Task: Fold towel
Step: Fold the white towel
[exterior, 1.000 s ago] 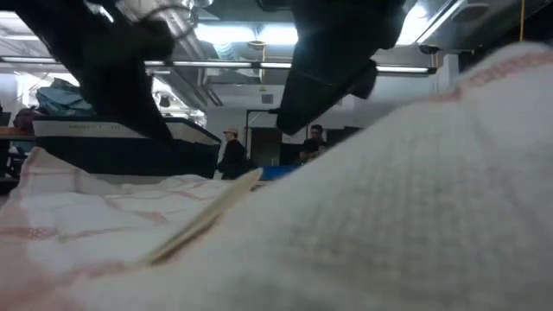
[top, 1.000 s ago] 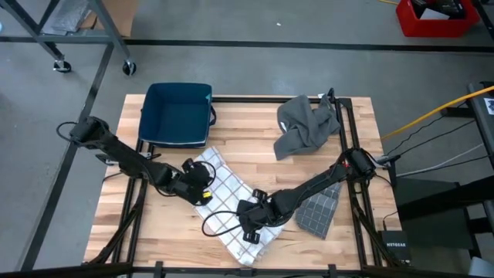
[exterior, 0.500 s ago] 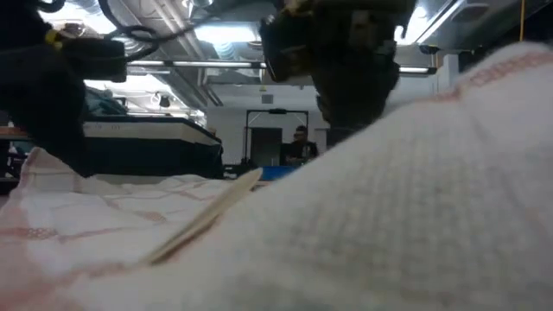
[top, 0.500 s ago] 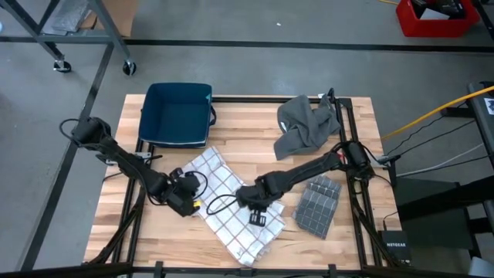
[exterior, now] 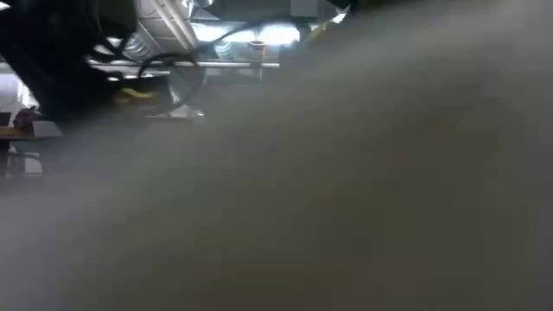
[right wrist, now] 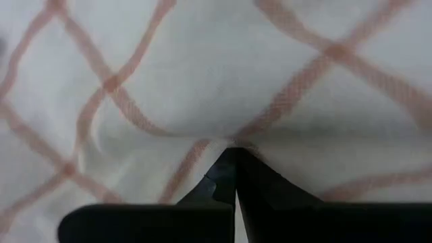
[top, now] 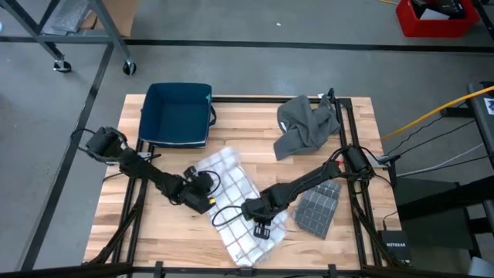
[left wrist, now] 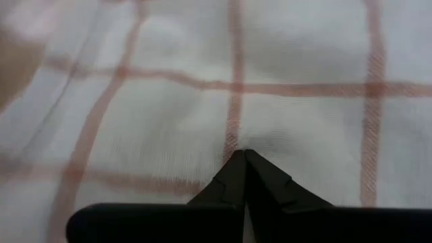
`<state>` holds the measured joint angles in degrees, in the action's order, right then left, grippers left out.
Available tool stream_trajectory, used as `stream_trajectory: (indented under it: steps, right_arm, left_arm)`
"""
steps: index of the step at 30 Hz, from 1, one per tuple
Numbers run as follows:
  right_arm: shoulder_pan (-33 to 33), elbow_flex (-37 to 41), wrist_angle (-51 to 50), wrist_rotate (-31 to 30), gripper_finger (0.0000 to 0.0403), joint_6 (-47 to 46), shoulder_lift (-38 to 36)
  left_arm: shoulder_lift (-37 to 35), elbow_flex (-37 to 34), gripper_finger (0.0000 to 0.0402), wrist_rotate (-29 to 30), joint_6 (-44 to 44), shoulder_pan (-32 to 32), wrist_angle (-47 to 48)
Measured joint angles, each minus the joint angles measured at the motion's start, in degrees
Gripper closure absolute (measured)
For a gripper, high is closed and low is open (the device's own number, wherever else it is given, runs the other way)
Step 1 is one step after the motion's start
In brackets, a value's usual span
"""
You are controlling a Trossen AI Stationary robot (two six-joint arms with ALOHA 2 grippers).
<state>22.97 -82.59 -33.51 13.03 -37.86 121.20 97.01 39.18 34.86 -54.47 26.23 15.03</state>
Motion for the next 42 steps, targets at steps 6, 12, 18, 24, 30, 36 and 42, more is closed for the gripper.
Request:
stream_trajectory:
  steps: [6,12,18,24,30,36,42]
  right_arm:
    - [3.6,0.0,6.1,1.4,0.0391,-7.0,1.6]
    - [4.7,0.0,12.2,-5.6,0.0391,-19.3,1.9]
    - [4.4,0.2,19.5,-14.6,0.0391,-20.4,2.3]
    - [4.4,0.2,19.8,-19.6,0.0391,-18.6,-0.7]
    - [4.4,0.2,19.5,-22.7,0.0391,-14.1,-5.6]
    - [4.4,0.2,19.6,-25.1,0.0391,-3.3,-10.8]
    - [4.4,0.1,19.7,-25.0,0.0391,2.2,-14.0]
  left_arm:
    - [0.5,-0.2,0.0401,-0.3,12.7,-7.7,-8.2]
    - [0.7,-0.3,0.0401,-0.8,22.0,-17.0,-13.6]
    - [0.2,-0.3,0.0401,-3.1,26.3,-22.6,-16.1]
    - [-6.7,-0.5,0.0401,-5.5,30.9,-21.8,-15.0]
    - [-18.6,-0.4,0.0402,-12.9,34.1,-19.3,-15.1]
    - [-31.2,-0.4,0.0401,-18.5,39.5,-15.8,-13.7]
    - [-42.2,-0.3,0.0401,-18.6,40.0,-11.3,-6.8]
